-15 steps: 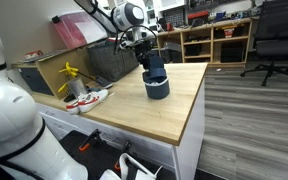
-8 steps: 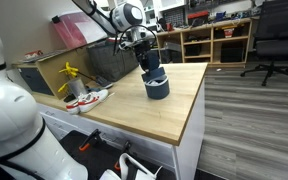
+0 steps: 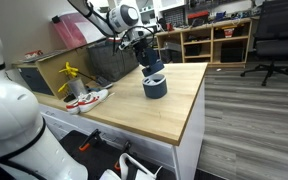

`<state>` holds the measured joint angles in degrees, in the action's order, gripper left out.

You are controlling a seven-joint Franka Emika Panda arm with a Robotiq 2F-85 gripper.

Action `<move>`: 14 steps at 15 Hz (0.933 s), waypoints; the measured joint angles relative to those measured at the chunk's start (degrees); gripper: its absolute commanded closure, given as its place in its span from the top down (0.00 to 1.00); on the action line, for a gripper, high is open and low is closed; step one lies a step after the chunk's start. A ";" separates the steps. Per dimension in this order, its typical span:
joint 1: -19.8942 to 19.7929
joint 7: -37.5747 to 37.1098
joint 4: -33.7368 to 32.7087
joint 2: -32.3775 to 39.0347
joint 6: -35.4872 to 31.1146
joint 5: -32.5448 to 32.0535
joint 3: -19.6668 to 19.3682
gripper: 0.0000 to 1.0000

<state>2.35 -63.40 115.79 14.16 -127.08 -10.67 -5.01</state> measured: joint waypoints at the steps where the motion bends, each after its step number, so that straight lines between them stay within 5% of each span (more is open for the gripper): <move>1: 0.30 -0.15 0.01 -0.01 -1.86 0.00 0.00 0.06; 14: 1.14 -3.64 3.90 -3.55 -9.75 0.01 -0.11 0.06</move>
<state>3.49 -67.04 119.69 10.61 -136.83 -10.65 -5.11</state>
